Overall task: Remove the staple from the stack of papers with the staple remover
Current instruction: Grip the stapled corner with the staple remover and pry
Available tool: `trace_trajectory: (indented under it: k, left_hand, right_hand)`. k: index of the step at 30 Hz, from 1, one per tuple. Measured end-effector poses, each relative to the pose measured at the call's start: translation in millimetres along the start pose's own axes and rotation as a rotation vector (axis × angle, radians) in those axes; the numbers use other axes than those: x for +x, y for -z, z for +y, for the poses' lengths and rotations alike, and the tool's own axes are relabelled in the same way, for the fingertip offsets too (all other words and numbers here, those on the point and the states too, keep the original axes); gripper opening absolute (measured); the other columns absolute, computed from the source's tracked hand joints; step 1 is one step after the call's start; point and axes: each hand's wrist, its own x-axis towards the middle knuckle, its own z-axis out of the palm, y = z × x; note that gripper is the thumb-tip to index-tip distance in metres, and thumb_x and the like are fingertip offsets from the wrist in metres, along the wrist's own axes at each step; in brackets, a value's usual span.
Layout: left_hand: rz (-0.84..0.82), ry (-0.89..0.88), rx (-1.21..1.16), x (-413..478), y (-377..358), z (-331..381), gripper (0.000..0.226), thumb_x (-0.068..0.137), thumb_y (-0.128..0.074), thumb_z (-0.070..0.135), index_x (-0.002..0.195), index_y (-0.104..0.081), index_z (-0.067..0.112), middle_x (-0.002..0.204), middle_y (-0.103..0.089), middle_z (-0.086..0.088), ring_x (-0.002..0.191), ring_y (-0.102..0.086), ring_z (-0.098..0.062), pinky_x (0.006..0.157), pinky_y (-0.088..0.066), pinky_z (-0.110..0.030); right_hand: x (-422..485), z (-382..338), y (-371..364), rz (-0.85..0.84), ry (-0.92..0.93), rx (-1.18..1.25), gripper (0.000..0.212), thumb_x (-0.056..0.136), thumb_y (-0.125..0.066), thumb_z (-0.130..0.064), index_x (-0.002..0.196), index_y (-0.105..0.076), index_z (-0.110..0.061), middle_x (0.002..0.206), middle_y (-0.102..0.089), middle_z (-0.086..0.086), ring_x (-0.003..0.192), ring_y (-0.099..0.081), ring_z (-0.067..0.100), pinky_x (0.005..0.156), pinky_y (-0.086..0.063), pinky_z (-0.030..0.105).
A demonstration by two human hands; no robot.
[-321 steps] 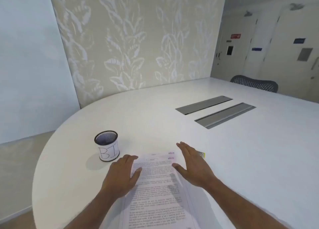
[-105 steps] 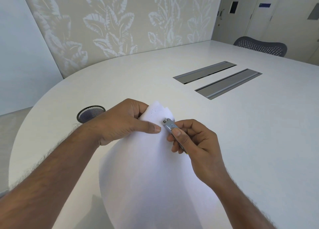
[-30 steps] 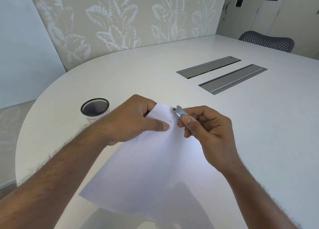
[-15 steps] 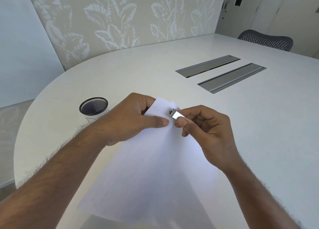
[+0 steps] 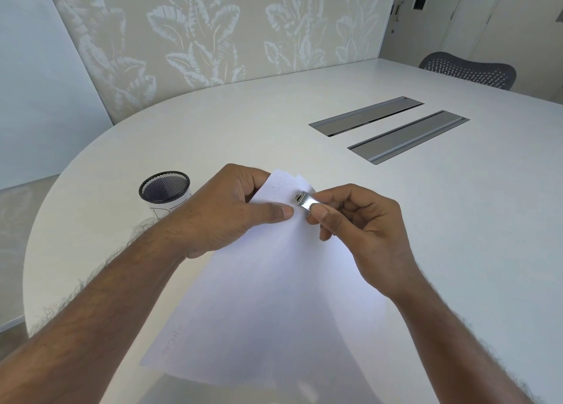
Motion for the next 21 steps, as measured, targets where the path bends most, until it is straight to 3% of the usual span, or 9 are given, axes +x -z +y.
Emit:
trace_trajectory:
  k: [4,6,9,11,14,19,21]
  left_hand:
    - [0.017,0.001,0.018,0.2,0.9,-1.9,0.039,0.066,-0.077,0.037,0.094,-0.077,0.009,0.096,-0.074,-0.028,0.080,-0.062,-0.023,0.079,-0.049,-0.045]
    - [0.025,-0.007,0.023,0.6,1.5,-2.3,0.033,0.069,-0.077,0.033,0.093,-0.078,0.011,0.099,-0.076,-0.025,0.079,-0.069,-0.029,0.083,-0.057,-0.058]
    - [0.025,-0.012,0.023,-0.5,1.8,-0.2,0.042,0.065,-0.075,0.040,0.093,-0.078,0.008,0.104,-0.072,-0.032,0.083,-0.070,-0.045,0.087,-0.051,-0.070]
    - [0.013,-0.016,0.023,-0.6,2.0,-0.3,0.044,0.065,-0.076,0.040,0.092,-0.077,0.005,0.104,-0.068,-0.038,0.080,-0.064,-0.032,0.079,-0.055,-0.063]
    - [0.003,-0.009,0.028,-1.4,1.1,-0.5,0.057,0.066,-0.077,0.038,0.097,-0.070,-0.009,0.096,-0.066,-0.042,0.082,-0.056,-0.026,0.077,-0.045,-0.046]
    - [-0.009,0.000,0.037,-2.2,1.3,-0.1,0.066,0.065,-0.077,0.041,0.101,-0.067,-0.013,0.101,-0.062,-0.046,0.083,-0.056,-0.028,0.078,-0.046,-0.047]
    - [-0.012,-0.003,0.047,-3.0,1.9,-1.1,0.056,0.067,-0.078,0.038,0.101,-0.072,-0.006,0.102,-0.068,-0.041,0.080,-0.067,-0.037,0.077,-0.053,-0.052]
  right_hand:
    - [0.2,-0.5,-0.6,-0.010,-0.062,0.094,0.009,0.087,-0.065,-0.013,0.086,-0.074,-0.010,0.073,-0.071,0.013,0.055,-0.056,0.019,0.055,-0.045,0.017]
    - [-0.5,0.2,0.2,-0.006,-0.129,0.165,0.011,0.087,-0.065,-0.018,0.086,-0.074,-0.011,0.073,-0.071,0.014,0.054,-0.054,0.021,0.052,-0.041,0.019]
    - [-1.3,1.3,0.9,-0.006,-0.226,0.227,0.017,0.088,-0.063,-0.024,0.086,-0.072,-0.010,0.073,-0.070,0.013,0.057,-0.050,0.025,0.051,-0.036,0.026]
    - [-1.2,0.5,-0.1,-0.020,-0.296,0.340,0.018,0.087,-0.065,-0.025,0.084,-0.072,-0.008,0.073,-0.068,0.014,0.059,-0.048,0.026,0.052,-0.037,0.027]
    - [-0.7,-3.7,0.9,-0.065,-0.415,0.489,0.018,0.084,-0.066,-0.026,0.080,-0.073,-0.010,0.070,-0.066,0.012,0.049,-0.047,0.018,0.050,-0.041,0.024]
    - [1.9,-10.7,4.9,-0.114,-0.735,0.789,0.020,0.084,-0.065,-0.026,0.084,-0.073,-0.007,0.069,-0.059,0.010,0.039,-0.046,0.012,0.042,-0.042,0.022]
    - [3.7,-11.3,7.1,-0.101,-0.793,0.895,0.020,0.084,-0.063,-0.026,0.089,-0.070,-0.008,0.068,-0.057,0.007,0.037,-0.045,0.009,0.038,-0.041,0.020]
